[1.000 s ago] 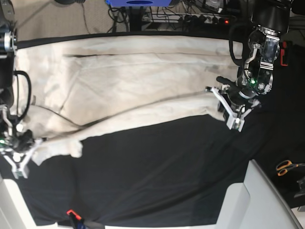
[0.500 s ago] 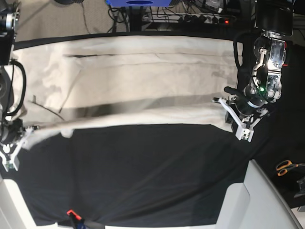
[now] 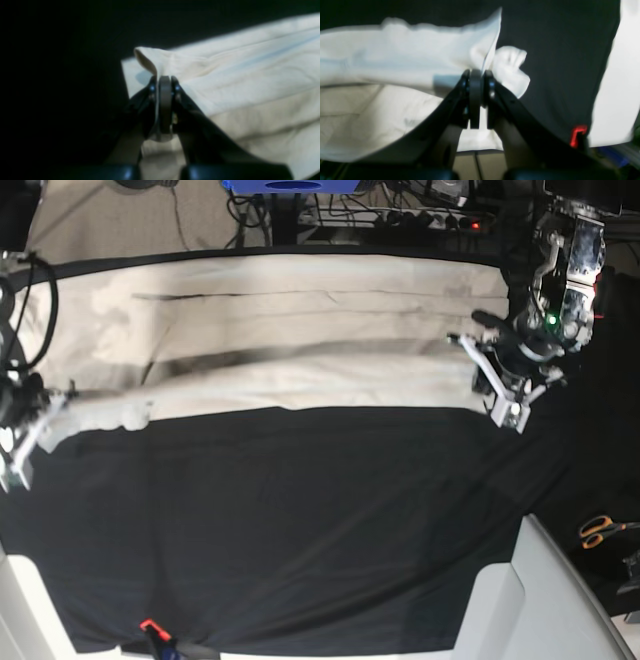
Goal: Fold the T-shirt properly
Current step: 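Lift both side edges and fold them toward the folded shoulder strip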
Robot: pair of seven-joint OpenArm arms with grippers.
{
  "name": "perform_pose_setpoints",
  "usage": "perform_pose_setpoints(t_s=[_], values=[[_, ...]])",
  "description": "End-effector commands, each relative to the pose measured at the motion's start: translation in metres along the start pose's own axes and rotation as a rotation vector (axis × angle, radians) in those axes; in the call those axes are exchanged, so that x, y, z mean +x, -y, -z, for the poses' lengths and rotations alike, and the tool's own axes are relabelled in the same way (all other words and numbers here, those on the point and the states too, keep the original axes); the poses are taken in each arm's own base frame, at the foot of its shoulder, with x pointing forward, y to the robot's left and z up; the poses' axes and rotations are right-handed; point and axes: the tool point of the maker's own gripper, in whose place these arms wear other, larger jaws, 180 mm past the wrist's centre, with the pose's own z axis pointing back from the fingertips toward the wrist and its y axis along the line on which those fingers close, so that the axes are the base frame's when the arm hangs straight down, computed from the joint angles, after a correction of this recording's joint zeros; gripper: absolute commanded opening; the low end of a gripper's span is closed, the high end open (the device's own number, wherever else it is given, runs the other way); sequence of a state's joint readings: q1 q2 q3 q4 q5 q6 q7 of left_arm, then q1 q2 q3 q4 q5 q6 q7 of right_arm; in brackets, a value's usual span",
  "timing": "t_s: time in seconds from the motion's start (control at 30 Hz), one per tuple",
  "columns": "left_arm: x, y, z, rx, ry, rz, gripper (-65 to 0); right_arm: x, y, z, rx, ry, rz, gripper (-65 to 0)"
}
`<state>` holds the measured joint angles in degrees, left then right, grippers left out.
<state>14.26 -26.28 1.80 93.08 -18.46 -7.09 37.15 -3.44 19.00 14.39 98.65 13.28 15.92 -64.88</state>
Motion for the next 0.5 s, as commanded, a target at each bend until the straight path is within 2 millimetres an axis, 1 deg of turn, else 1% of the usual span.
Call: perform_pose_setpoints(t_s=[0.0, 0.13, 0.2, 0.3, 0.47], values=[[0.01, -0.013, -0.006, 0.025, 0.029, 0.021, -65.0, 0.008, 0.01, -0.008, -0.029, 0.035, 0.001, -63.2], [0.003, -0.006, -0.014, 0.016, 0.025, 0.044, -65.0, -0.014, 0.002, -0.013, -0.025, 0.009, -0.01, -63.2], [0.001, -0.007, -0.018, 0.015, 0.018, 0.064, -65.0, -0.026, -0.005, -0.012, -0.011, -0.013, -0.007, -63.2], [-0.003, -0.007, -0.019, 0.014, 0.011, 0.065, -65.0, -0.044, -0.015, -0.009, 0.012, -0.048, 0.0, -63.2], [-0.023, -0.003, -0.018, 0.006, -0.034, 0.054, -65.0, -0.065, -0.027, -0.007, 0.036, -0.088, 0.011, -63.2]])
